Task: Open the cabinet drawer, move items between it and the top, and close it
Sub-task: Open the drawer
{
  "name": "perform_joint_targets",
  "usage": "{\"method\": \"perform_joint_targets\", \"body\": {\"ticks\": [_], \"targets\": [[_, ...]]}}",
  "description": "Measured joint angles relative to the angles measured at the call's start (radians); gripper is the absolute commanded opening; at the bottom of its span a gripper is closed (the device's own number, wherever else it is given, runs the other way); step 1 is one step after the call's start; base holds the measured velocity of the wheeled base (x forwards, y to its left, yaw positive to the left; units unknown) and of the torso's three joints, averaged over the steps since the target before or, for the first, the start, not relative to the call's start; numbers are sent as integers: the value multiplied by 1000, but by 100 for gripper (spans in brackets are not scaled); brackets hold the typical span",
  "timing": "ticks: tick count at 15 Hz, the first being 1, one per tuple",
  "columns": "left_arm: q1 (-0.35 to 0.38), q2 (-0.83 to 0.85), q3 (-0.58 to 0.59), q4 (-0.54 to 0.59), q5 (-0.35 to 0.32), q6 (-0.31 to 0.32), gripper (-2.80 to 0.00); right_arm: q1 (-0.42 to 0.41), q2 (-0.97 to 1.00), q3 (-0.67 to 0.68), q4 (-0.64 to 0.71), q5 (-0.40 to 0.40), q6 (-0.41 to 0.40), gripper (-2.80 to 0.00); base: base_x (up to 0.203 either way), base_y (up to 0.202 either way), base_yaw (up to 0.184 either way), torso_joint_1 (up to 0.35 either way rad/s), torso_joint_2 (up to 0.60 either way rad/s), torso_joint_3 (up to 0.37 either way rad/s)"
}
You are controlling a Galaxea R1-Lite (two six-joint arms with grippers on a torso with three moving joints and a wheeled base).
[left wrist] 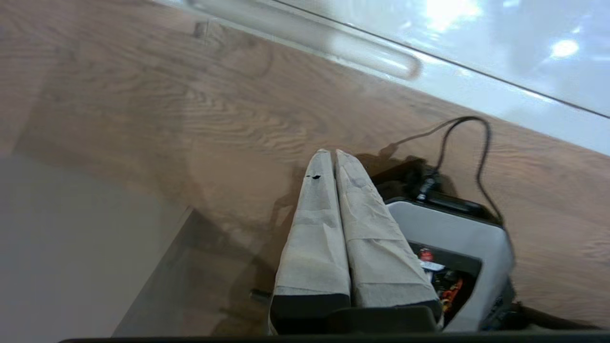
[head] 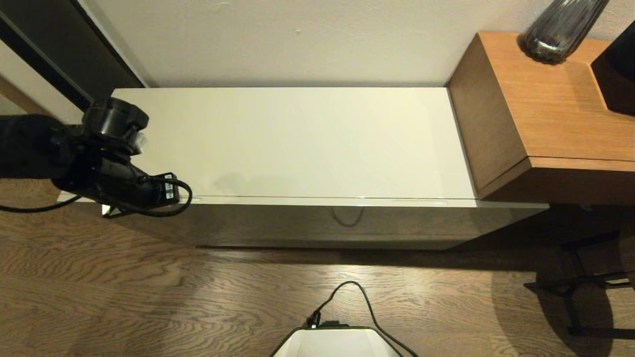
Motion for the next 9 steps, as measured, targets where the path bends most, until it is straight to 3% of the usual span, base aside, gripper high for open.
{"method": "perform_joint_targets", "body": {"ticks": [3, 9], "targets": [[7, 78, -21, -103, 0, 25, -280, 0, 0, 0, 0, 0, 0, -280, 0, 0, 0, 0, 0, 0], [10, 147, -70, -112, 0, 29, -280, 0, 0, 0, 0, 0, 0, -280, 0, 0, 0, 0, 0, 0]]}}
